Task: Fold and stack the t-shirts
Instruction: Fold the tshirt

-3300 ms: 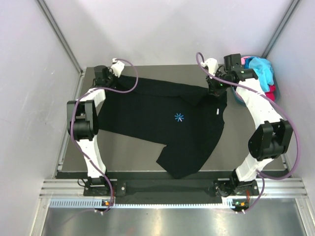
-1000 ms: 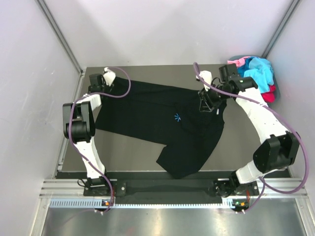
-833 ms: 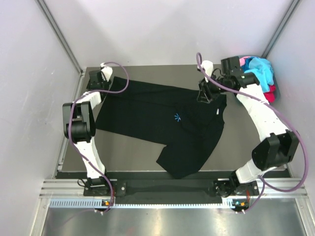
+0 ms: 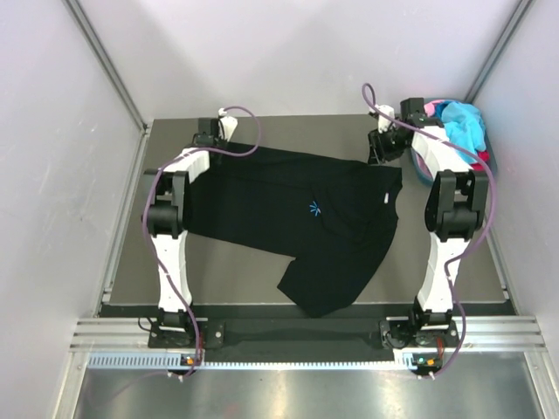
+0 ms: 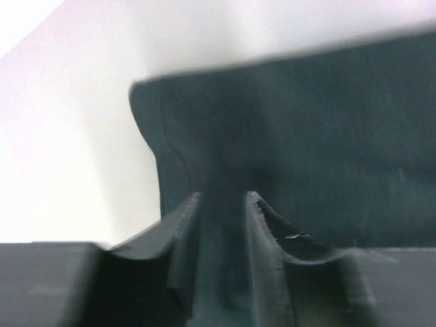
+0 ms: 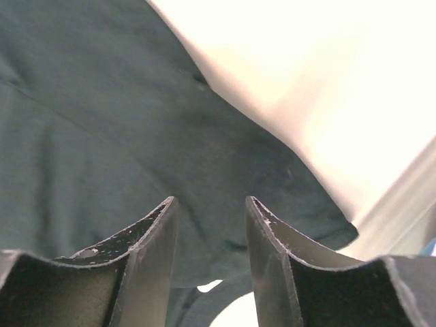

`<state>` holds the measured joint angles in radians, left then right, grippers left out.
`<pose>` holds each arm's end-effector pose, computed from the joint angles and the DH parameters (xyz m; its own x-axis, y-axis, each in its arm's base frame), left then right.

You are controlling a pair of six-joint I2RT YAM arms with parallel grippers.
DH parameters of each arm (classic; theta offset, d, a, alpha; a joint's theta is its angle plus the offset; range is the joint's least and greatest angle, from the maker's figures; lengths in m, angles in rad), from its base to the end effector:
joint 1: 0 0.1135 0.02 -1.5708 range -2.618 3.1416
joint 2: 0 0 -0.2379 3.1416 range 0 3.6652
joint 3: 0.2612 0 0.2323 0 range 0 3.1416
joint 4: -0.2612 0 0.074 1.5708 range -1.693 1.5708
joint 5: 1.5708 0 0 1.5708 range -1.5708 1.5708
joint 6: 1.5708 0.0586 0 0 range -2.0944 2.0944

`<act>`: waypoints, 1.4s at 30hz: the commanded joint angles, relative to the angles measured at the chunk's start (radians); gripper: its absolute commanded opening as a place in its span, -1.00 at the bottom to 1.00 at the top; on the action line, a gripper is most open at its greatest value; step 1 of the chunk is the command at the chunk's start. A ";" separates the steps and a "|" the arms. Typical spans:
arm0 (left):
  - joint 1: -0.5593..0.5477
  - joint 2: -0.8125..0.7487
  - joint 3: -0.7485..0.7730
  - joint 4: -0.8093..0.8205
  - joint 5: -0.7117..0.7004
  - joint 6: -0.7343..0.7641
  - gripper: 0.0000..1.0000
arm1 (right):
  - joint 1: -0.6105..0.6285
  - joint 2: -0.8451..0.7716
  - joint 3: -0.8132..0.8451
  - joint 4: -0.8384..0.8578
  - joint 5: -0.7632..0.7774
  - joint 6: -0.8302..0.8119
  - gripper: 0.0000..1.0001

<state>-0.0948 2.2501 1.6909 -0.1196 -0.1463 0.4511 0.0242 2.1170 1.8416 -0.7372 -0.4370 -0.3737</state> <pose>0.4928 -0.0383 0.1475 -0.5709 0.4875 -0.6606 0.2551 0.8701 0.4217 0.4424 0.0355 0.2057 -0.6996 -0.3478 -0.6242 -0.5386 0.8307 0.1408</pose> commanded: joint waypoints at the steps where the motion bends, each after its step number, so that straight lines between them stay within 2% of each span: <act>1: 0.001 0.046 0.140 0.006 -0.045 -0.026 -0.20 | -0.015 0.008 0.031 0.015 0.055 -0.033 -0.11; 2: 0.007 0.077 0.197 -0.012 -0.052 -0.034 0.01 | -0.017 0.011 0.028 0.013 0.078 -0.034 -0.10; 4: 0.015 0.106 0.255 -0.043 -0.071 -0.066 0.16 | -0.017 0.009 0.021 0.015 0.104 -0.033 -0.08; 8: 0.030 0.161 0.400 -0.172 -0.044 -0.173 0.34 | -0.050 0.006 0.015 0.018 0.202 -0.054 -0.04; 12: 0.040 0.181 0.406 -0.209 -0.003 -0.276 0.34 | -0.072 0.023 0.008 0.024 0.264 -0.041 -0.02; 17: 0.053 0.201 0.378 -0.103 -0.070 -0.321 0.33 | -0.072 0.020 -0.019 0.019 0.322 -0.068 0.00; 22: 0.061 0.262 0.472 -0.061 -0.091 -0.276 0.33 | -0.070 0.076 0.005 0.005 0.339 -0.073 0.01; 29: 0.063 0.283 0.475 -0.043 -0.137 -0.256 0.32 | -0.066 0.170 0.096 -0.022 0.366 -0.093 0.00; 31: 0.063 0.270 0.466 -0.037 -0.160 -0.259 0.32 | -0.067 0.199 0.116 -0.042 0.368 -0.091 -0.14; 32: 0.063 0.269 0.463 -0.029 -0.167 -0.258 0.32 | -0.067 0.208 0.123 -0.045 0.365 -0.090 -0.41; 35: 0.063 0.258 0.452 -0.015 -0.200 -0.241 0.33 | -0.066 0.221 0.139 -0.036 0.359 -0.080 -0.73; 36: 0.064 0.255 0.457 -0.012 -0.205 -0.220 0.33 | -0.066 0.224 0.146 -0.030 0.360 -0.077 -0.92; 37: 0.066 0.256 0.472 -0.017 -0.208 -0.210 0.34 | -0.064 0.230 0.156 -0.021 0.363 -0.076 -0.99; 42: 0.082 0.256 0.527 -0.034 -0.224 -0.187 0.38 | -0.052 0.291 0.278 0.025 0.396 -0.102 -1.00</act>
<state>-0.0360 2.5294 2.1517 -0.2005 -0.3431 0.2432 -0.0345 2.3665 2.0296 -0.7780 -0.0891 -0.4530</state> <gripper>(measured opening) 0.688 0.013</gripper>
